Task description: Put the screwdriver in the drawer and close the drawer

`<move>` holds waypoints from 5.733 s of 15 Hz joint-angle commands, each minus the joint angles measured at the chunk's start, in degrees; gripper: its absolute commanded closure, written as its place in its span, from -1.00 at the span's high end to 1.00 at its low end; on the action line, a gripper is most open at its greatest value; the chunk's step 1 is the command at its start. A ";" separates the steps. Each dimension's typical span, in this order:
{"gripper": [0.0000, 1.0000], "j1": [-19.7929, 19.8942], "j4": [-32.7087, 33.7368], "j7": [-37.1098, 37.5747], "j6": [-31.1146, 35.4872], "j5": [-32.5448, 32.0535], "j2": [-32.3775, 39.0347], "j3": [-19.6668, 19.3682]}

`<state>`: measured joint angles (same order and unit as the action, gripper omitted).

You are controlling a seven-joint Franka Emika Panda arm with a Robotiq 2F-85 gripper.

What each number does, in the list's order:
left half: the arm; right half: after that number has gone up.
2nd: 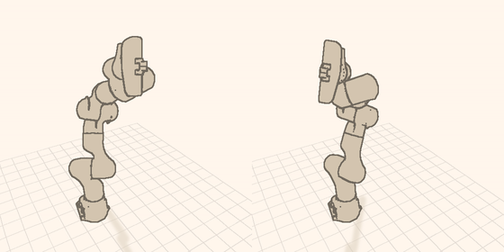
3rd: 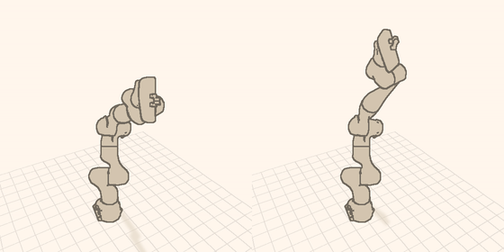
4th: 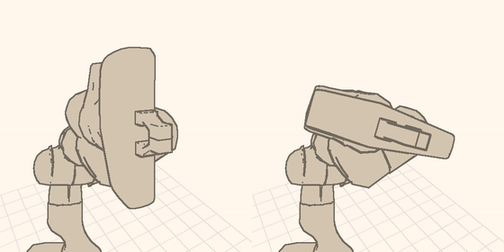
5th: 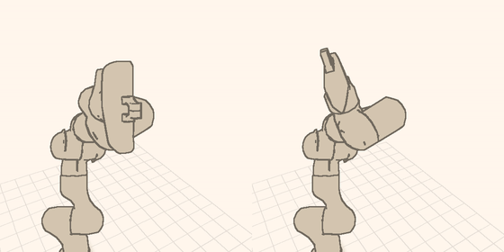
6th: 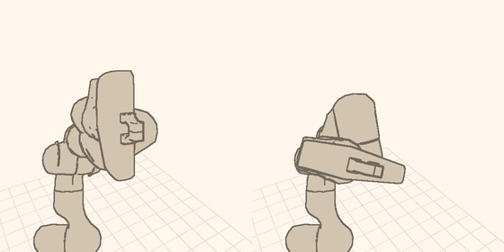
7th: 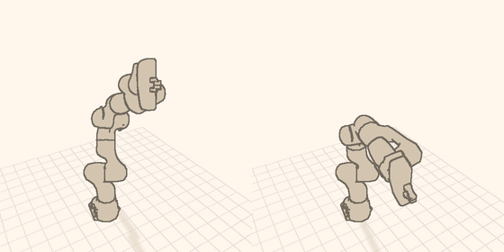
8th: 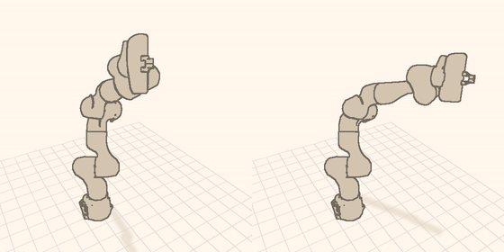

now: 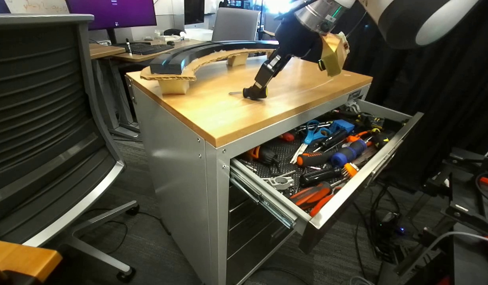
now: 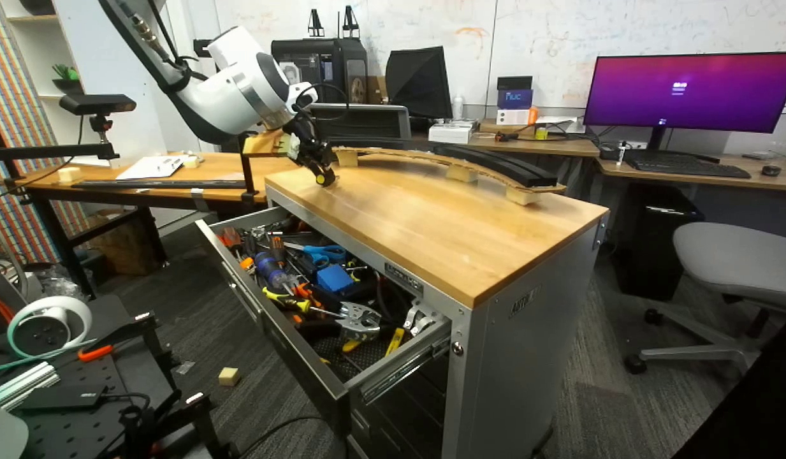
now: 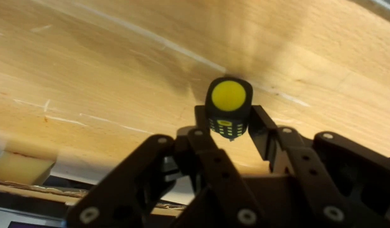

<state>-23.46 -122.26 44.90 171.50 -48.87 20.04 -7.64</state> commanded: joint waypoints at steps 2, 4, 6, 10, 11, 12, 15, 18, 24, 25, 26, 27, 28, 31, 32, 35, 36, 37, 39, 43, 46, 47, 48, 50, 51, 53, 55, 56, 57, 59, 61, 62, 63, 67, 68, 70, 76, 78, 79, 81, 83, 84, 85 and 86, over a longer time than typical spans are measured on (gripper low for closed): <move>-0.77 5.20 -4.81 -8.55 -1.29 9.76 -3.11 7.33; -0.77 10.79 -10.78 -17.13 -1.59 19.18 -7.00 16.21; -0.77 15.45 -15.40 -24.84 -2.80 28.87 -10.06 25.08; -0.77 25.54 -14.41 -39.49 -13.73 48.34 -9.97 43.55; -0.77 29.53 -15.08 -43.57 -18.06 53.30 -13.62 47.83; -0.77 28.31 -15.58 -45.54 -20.23 56.17 -16.66 46.30; -0.77 20.53 -17.06 -44.70 -19.29 51.12 -23.01 34.58; -0.77 17.86 -17.64 -43.45 -19.17 45.99 -25.48 28.33; 0.70 13.90 -17.59 -45.71 -23.89 50.20 -26.72 23.63; 0.83 13.34 -17.59 -45.86 -24.75 51.24 -26.95 23.31; 1.00 12.82 -17.72 -46.23 -26.07 52.09 -27.52 23.11; 1.00 12.35 -18.03 -46.34 -28.07 52.65 -28.52 23.01; 1.00 11.95 -18.53 -46.43 -31.06 53.07 -29.88 22.87; 1.00 11.35 -20.28 -45.32 -44.77 53.82 -35.23 22.23; 0.99 11.23 -20.82 -44.76 -50.08 54.39 -36.61 21.97; 1.00 11.66 -25.14 -40.07 -59.39 54.75 -40.63 21.98; 1.00 11.68 -27.28 -38.57 -59.01 54.18 -41.61 22.36; 1.00 11.46 -30.08 -37.55 -55.99 54.23 -41.80 22.80; 1.00 10.99 -34.59 -36.25 -48.61 55.01 -40.76 23.35; 1.00 11.09 -36.45 -32.72 -33.46 52.60 -31.42 24.71; 1.00 10.99 -37.03 -30.96 -24.43 50.14 -24.80 25.51; 0.50 10.85 -37.02 -30.25 -21.77 48.79 -22.39 25.73; 0.48 10.67 -37.02 -29.64 -19.71 47.59 -20.27 25.67; 0.16 10.19 -37.00 -27.74 -15.83 43.32 -16.57 25.24; 0.02 9.73 -36.98 -26.41 -14.24 40.50 -15.13 24.70; -0.30 9.40 -36.90 -22.24 -11.12 31.87 -13.02 24.17; -0.60 6.83 -36.06 -17.24 -9.73 21.20 -12.70 21.68; -0.74 5.12 -34.89 -15.03 -9.68 16.09 -12.57 20.23; -0.89 3.78 -33.42 -12.98 -9.93 11.05 -12.01 19.08; -0.99 1.54 -29.99 -8.84 -10.18 1.15 -10.43 17.32; -0.99 -0.31 -26.04 -4.82 -9.98 -8.60 -8.22 15.72; -0.91 -1.16 -23.52 -2.81 -10.19 -13.33 -6.66 14.82; -0.90 -1.80 -21.86 -0.22 -10.27 -17.84 -4.87 14.18; -0.89 -2.88 -14.37 9.86 -10.66 -34.76 2.91 12.39; -0.88 -3.06 -12.14 11.60 -10.91 -38.29 4.92 12.22; -0.89 -3.02 -8.16 14.89 -11.52 -44.53 7.78 12.32; -0.90 -2.51 2.96 21.06 -13.01 -57.35 16.92 13.18; -0.90 -2.49 4.65 22.74 -13.88 -61.51 18.31 13.37; -0.88 -2.34 5.38 23.40 -14.11 -63.10 18.96 13.51; -0.88 -2.17 6.75 24.31 -14.75 -65.84 20.09 13.65; -0.88 -2.10 8.41 24.21 -15.02 -66.91 21.46 13.77; -0.88 3.60 8.90 21.20 -18.21 -66.80 22.68 19.74; -0.88 3.87 9.79 20.93 -19.50 -66.34 23.70 20.27; -0.88 4.45 10.87 20.59 -21.47 -65.80 24.94 21.23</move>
<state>-22.94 -116.26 67.41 154.22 -113.82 40.78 9.33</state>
